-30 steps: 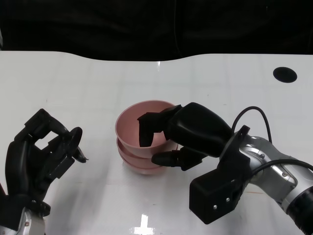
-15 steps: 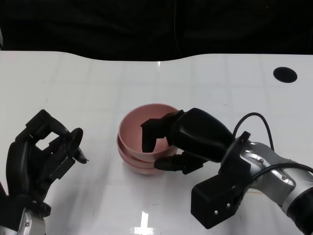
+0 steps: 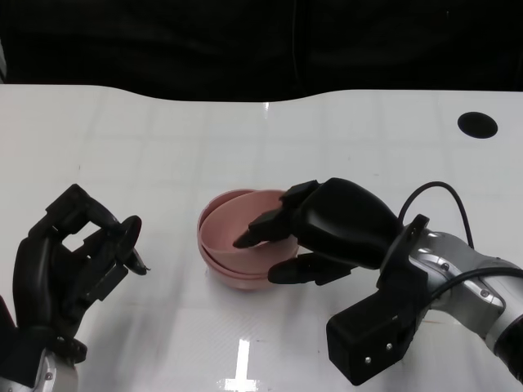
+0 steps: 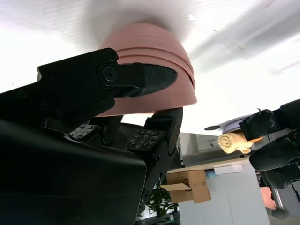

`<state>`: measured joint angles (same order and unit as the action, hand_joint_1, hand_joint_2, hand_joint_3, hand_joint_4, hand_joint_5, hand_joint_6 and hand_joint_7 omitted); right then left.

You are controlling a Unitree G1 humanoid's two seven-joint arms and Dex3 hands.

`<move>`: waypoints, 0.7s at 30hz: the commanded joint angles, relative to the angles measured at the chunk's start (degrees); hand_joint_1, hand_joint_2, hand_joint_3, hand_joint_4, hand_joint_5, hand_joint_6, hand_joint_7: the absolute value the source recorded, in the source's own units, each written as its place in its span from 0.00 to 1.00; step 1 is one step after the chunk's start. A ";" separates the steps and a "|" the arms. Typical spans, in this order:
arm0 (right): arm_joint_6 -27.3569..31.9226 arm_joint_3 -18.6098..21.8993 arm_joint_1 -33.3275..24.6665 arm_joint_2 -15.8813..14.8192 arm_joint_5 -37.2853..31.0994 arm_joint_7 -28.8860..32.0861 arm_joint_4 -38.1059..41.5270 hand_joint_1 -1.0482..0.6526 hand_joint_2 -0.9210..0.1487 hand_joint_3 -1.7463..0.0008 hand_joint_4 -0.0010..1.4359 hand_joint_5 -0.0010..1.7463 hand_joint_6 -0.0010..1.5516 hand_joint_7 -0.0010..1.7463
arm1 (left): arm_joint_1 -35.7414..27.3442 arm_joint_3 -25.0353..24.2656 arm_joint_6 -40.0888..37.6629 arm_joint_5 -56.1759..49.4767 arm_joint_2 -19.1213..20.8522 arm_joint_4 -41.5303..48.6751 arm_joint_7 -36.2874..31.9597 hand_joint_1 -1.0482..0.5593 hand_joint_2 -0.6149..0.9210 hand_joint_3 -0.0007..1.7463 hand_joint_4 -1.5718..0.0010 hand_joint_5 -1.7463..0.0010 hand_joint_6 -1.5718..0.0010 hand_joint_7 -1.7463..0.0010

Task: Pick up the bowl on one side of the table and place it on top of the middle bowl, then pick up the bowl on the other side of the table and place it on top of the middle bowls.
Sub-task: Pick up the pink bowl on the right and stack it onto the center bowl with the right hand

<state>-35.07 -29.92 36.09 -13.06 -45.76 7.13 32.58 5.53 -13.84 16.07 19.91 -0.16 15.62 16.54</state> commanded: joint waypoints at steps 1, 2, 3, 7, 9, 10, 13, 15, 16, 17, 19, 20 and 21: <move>0.62 -0.34 -0.27 -1.17 -0.39 -0.16 -1.18 0.19 0.00 0.74 0.33 0.02 0.37 0.00 | 0.08 -0.18 0.85 -0.18 0.72 0.50 0.18 0.58 0.95 0.24 0.37 0.00 0.55 0.00; 0.71 -0.40 -0.30 -1.22 -0.41 -0.03 -1.20 0.19 0.00 0.74 0.32 0.02 0.36 0.00 | 0.13 -0.19 0.91 -0.02 0.72 0.59 0.37 0.58 0.95 0.24 0.37 0.00 0.55 0.00; 0.76 -0.45 -0.34 -1.29 -0.37 0.02 -1.19 0.19 0.00 0.74 0.32 0.02 0.36 0.00 | 0.15 -0.19 0.87 0.00 0.70 0.59 0.31 0.58 0.95 0.24 0.37 0.00 0.55 0.00; 0.82 -0.77 -0.34 -1.59 -0.41 0.39 -1.10 0.20 0.00 0.74 0.28 0.00 0.35 0.00 | 0.17 -0.08 0.75 -0.31 0.69 0.54 -0.05 0.59 0.95 0.24 0.37 0.00 0.55 0.00; 0.90 -0.97 -0.28 -1.74 -0.45 0.45 -1.10 0.20 0.00 0.74 0.26 0.00 0.34 0.00 | 0.17 -0.02 0.79 -0.43 0.74 0.54 -0.04 0.58 0.95 0.24 0.37 0.00 0.55 0.00; 0.93 -1.05 -0.26 -1.79 -0.43 0.47 -1.10 0.20 0.00 0.73 0.26 0.00 0.34 0.00 | 0.16 0.00 0.80 -0.46 0.75 0.53 -0.04 0.58 0.95 0.24 0.37 0.00 0.55 0.00; 1.20 -1.14 -0.34 -1.83 -0.18 0.18 -1.19 0.19 0.00 0.72 0.23 0.00 0.32 0.00 | 0.10 -0.07 0.50 -0.14 0.64 0.33 -0.02 0.59 0.95 0.24 0.37 0.00 0.55 0.00; 1.71 -1.28 -0.35 -1.98 -0.28 -0.41 -1.48 0.18 0.00 0.70 0.18 0.00 0.29 0.00 | 0.07 0.01 0.83 -0.46 0.73 0.43 -0.01 0.59 0.95 0.24 0.37 0.00 0.55 0.00; 2.07 -1.42 -0.34 -2.11 -0.44 -0.89 -1.67 0.18 0.00 0.70 0.17 0.00 0.28 0.00 | 0.04 0.06 0.93 -0.63 0.79 0.46 -0.03 0.59 0.95 0.24 0.37 0.00 0.55 0.00; 2.78 -1.67 -0.38 -2.25 -0.80 -1.58 -1.98 0.16 0.00 0.67 0.11 0.00 0.22 0.00 | 0.05 0.09 1.09 -0.74 0.81 0.53 -0.01 0.58 0.95 0.24 0.38 0.00 0.56 0.00; 3.81 -2.08 -0.50 -2.33 -1.24 -2.46 -2.27 0.14 0.00 0.64 0.03 0.00 0.15 0.00 | 0.03 0.11 1.20 -0.92 0.78 0.55 -0.11 0.58 0.95 0.23 0.38 0.00 0.56 0.00; 4.18 -2.47 -0.48 -2.42 -2.11 -2.08 -2.17 0.12 0.00 0.62 0.01 0.00 0.10 0.00 | 0.04 0.05 1.14 -0.84 0.69 0.54 -0.13 0.58 0.95 0.23 0.38 0.00 0.56 0.00; 4.39 -2.72 -0.47 -2.49 -2.73 -1.73 -2.10 0.10 0.00 0.59 0.01 0.00 0.06 0.00 | 0.05 -0.01 1.10 -0.78 0.61 0.53 -0.14 0.58 0.95 0.23 0.38 0.00 0.56 0.00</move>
<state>-31.07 -32.00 36.05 -14.45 -47.70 5.29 30.72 5.53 -13.63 16.54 19.05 -0.16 15.87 16.54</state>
